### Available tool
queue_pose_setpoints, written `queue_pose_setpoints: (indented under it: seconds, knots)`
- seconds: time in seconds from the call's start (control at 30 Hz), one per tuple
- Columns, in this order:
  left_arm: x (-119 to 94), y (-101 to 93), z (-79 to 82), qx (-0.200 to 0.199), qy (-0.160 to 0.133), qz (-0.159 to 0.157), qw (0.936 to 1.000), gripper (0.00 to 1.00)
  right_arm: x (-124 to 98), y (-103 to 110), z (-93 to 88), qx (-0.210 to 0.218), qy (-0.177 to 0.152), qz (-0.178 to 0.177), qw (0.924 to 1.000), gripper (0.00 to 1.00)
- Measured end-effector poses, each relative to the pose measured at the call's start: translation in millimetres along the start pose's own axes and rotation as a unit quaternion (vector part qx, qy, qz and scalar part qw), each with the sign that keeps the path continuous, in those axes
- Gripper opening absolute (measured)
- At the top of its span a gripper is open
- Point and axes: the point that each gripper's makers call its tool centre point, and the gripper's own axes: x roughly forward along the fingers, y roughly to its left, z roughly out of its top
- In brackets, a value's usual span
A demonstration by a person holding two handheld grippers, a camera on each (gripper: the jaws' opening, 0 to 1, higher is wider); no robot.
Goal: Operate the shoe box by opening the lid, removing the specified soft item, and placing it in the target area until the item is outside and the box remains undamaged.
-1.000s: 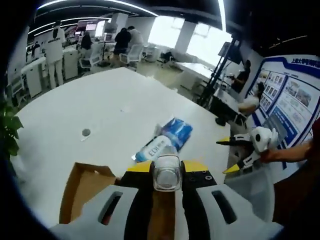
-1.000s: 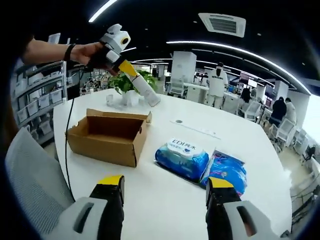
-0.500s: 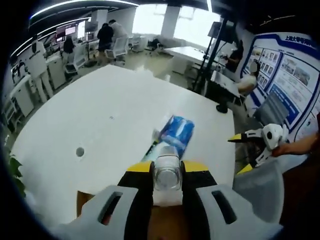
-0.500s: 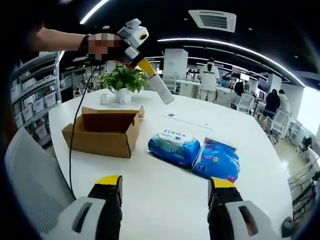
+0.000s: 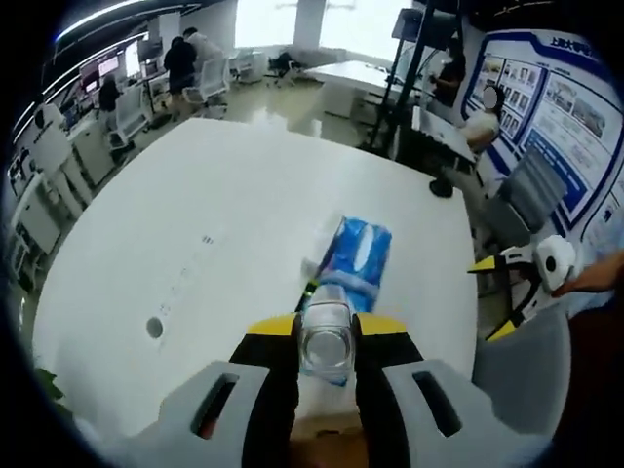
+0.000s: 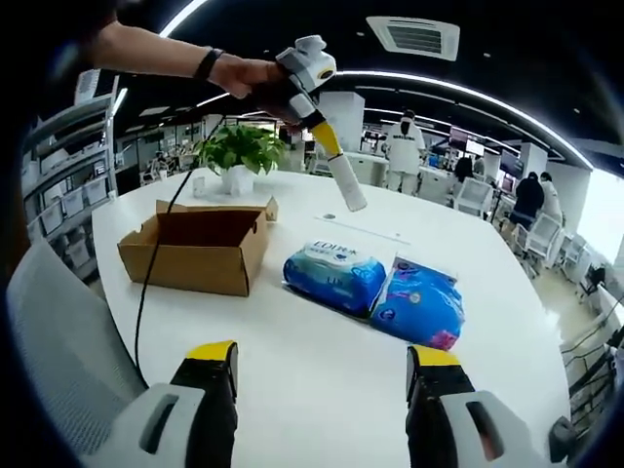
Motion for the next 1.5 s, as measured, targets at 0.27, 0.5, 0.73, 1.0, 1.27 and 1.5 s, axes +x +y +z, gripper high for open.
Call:
queue_pose_setpoints:
  seconds: [0.27, 0.5, 0.73, 1.0, 1.27, 1.5]
  knots:
    - [26, 15.8, 4.6, 0.021, 0.03, 0.003, 0.9993, 0.19, 3, -2, -5.7, 0.008, 0.002, 0.0, 1.0, 0.7]
    - [48, 21.5, 6.4, 0.035, 0.051, 0.003, 0.9981, 0.19, 4, 2, -16.7, 0.017, 0.009, 0.004, 0.9998, 0.7]
    - [74, 22.5, 5.1, 0.053, 0.077, 0.0, 0.9956, 0.19, 2, 0, -23.8, 0.026, 0.011, 0.003, 0.9996, 0.69]
    - [94, 20.4, 2.0, 0.074, 0.104, 0.0, 0.9918, 0.19, 0, -3, -29.2, 0.037, 0.011, -0.002, 0.9993, 0.69]
    - [112, 21.7, -0.1, 0.099, 0.128, 0.001, 0.9868, 0.19, 1, -2, -33.9, 0.035, 0.013, 0.0, 0.9993, 0.69]
    - [124, 23.4, -1.4, 0.124, 0.154, 0.001, 0.9804, 0.19, 0, -2, -38.8, 0.041, 0.013, 0.0, 0.9991, 0.69]
